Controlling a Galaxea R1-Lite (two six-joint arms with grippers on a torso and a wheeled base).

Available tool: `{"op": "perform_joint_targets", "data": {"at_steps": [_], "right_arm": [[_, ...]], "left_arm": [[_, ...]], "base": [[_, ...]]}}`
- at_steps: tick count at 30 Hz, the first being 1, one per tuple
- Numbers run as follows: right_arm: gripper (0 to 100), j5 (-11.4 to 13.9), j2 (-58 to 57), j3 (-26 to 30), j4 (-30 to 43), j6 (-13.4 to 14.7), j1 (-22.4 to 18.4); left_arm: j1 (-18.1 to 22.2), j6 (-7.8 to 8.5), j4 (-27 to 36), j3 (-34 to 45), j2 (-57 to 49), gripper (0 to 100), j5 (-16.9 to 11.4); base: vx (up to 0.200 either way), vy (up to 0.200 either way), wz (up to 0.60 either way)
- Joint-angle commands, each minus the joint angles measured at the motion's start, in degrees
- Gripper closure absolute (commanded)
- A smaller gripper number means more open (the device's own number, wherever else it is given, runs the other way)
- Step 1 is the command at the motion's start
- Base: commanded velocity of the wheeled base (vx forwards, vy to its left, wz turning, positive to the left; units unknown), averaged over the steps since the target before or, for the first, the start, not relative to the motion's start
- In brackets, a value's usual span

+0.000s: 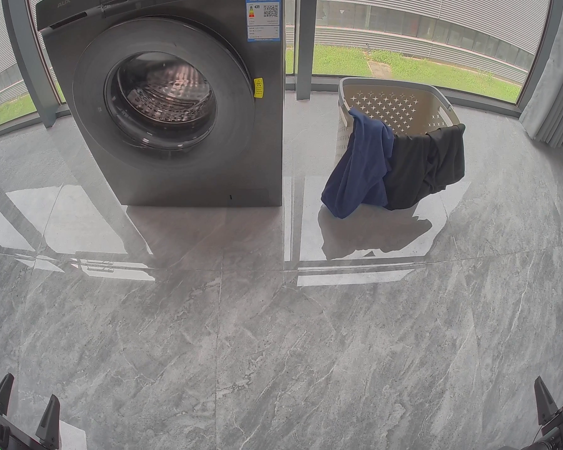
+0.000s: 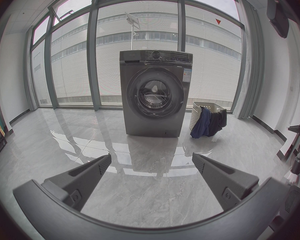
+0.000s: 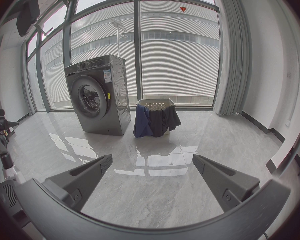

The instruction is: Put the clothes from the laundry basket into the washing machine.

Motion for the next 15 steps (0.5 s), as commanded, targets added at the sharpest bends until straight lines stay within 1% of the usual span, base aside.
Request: {"op": "perform_joint_targets", "data": {"at_steps": [1, 10, 15], "right_arm": [[0, 0.0, -0.6, 1.0, 0.0, 0.0, 0.0], [0, 0.0, -0.6, 1.0, 0.0, 0.0, 0.0], [0, 0.0, -0.6, 1.0, 0.0, 0.0, 0.0]], "left_arm": [[0.0, -0.02, 0.0, 0.9, -0.9, 0, 0.1], [0.1, -0.02, 0.0, 0.9, -0.9, 0, 0.1], [0.0, -0.02, 0.0, 0.9, -0.9, 0, 0.1]], "base": [[0.2, 0.0, 0.0], [0.2, 0.0, 0.0], [0.0, 0.0, 0.0]]}}
